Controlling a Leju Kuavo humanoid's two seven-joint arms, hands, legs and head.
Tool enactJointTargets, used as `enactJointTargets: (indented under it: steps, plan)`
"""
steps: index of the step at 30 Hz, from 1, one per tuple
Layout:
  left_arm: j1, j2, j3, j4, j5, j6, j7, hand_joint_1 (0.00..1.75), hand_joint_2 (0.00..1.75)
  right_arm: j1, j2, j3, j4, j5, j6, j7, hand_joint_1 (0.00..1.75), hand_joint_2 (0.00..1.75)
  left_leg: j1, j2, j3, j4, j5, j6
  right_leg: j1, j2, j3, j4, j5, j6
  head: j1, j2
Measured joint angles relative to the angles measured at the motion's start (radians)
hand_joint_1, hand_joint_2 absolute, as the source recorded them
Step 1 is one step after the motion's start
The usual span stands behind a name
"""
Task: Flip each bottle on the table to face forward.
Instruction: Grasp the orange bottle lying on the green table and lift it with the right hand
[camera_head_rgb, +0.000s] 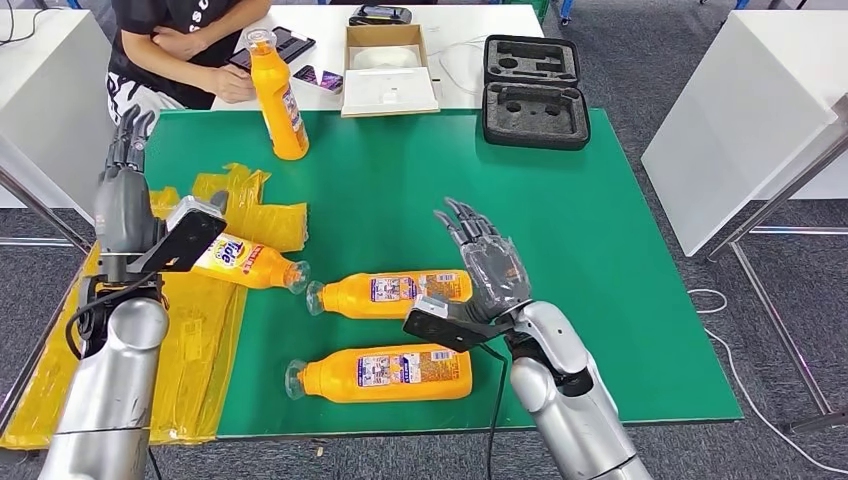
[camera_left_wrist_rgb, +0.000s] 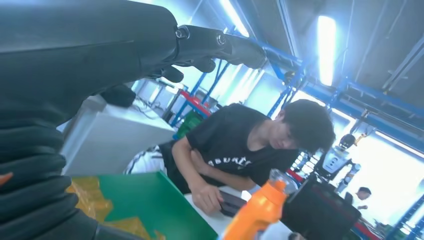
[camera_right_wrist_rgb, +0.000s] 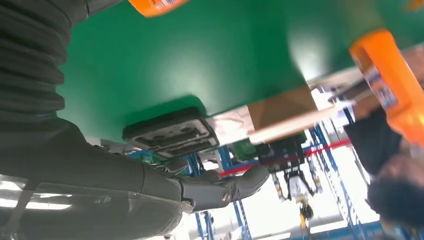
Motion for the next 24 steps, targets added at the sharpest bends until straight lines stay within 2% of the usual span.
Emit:
enactJointTargets:
  steps: [16, 24]
  plan:
    - [0.026, -0.025, -0.021, 0.0, 0.057, 0.002, -0.016, 0.0, 1.75, -0.086, -0.017, 0.103, 0.2, 0.072, 0.073, 0.021, 0.0, 1.75, 0.0, 0.0, 0.0, 0.0, 0.0, 0.0, 0.0, 0.0, 0.0, 0.0, 0.0, 0.0, 0.0, 0.0]
    - [0.054, -0.028, -0.035, 0.0, 0.18, -0.031, -0.057, 0.0, 1.75, -0.142, -0.019, 0.172, 0.348, 0.129, 0.085, 0.067, 0.0, 1.75, 0.0, 0.0, 0.0, 0.0, 0.0, 0.0, 0.0, 0.0, 0.0, 0.0, 0.0, 0.0, 0.0, 0.0]
